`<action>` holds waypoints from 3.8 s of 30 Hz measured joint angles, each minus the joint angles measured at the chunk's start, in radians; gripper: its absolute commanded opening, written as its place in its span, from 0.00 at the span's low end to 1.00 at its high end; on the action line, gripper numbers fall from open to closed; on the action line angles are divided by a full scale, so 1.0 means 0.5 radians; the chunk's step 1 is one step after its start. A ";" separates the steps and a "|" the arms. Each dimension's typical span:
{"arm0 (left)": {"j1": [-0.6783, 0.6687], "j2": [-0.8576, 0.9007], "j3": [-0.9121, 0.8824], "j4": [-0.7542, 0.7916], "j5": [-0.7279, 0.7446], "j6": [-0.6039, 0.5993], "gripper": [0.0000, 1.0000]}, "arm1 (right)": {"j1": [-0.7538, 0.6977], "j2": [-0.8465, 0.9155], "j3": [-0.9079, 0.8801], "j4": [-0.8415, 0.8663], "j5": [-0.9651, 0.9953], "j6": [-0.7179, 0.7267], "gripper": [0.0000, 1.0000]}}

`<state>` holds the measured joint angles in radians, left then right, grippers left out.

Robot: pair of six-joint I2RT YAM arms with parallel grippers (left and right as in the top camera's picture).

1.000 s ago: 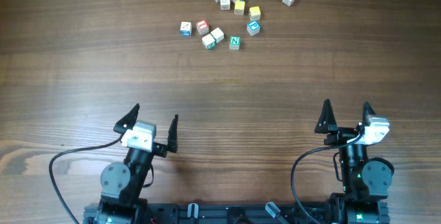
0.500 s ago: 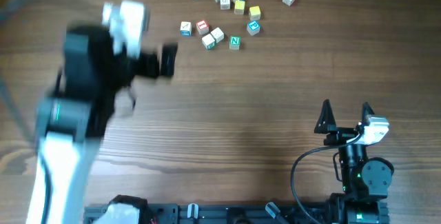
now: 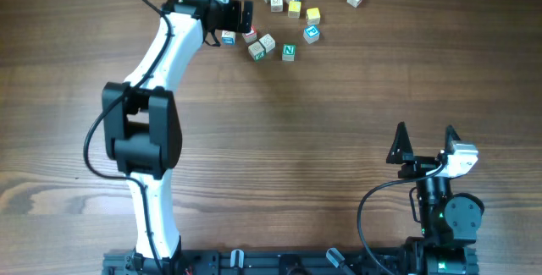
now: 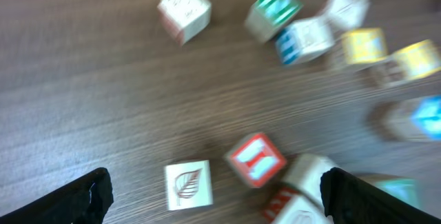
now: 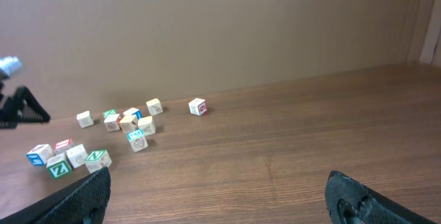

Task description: Form a tower

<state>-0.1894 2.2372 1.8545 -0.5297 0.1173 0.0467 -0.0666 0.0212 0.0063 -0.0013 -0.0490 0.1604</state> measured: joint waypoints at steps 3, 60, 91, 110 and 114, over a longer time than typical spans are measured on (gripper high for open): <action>0.031 0.082 0.000 -0.002 -0.099 -0.001 1.00 | 0.000 0.000 0.000 0.000 0.000 0.000 1.00; -0.813 0.304 0.030 -1.804 0.135 -0.156 0.77 | 0.000 0.000 0.000 0.001 0.000 0.000 1.00; -0.902 0.299 0.121 -1.530 0.005 -0.833 0.37 | 0.000 0.000 0.000 0.000 0.000 0.000 1.00; -0.966 0.279 0.160 -1.307 -0.047 -0.568 0.49 | 0.000 0.000 0.000 0.001 0.000 0.000 1.00; -0.966 0.283 0.159 -1.324 -0.081 -0.340 0.40 | 0.000 0.000 0.000 0.000 0.000 0.000 1.00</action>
<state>-0.6724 2.3787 1.9343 -1.1919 0.0769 -0.1230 -0.0666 0.0212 0.0063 -0.0013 -0.0490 0.1604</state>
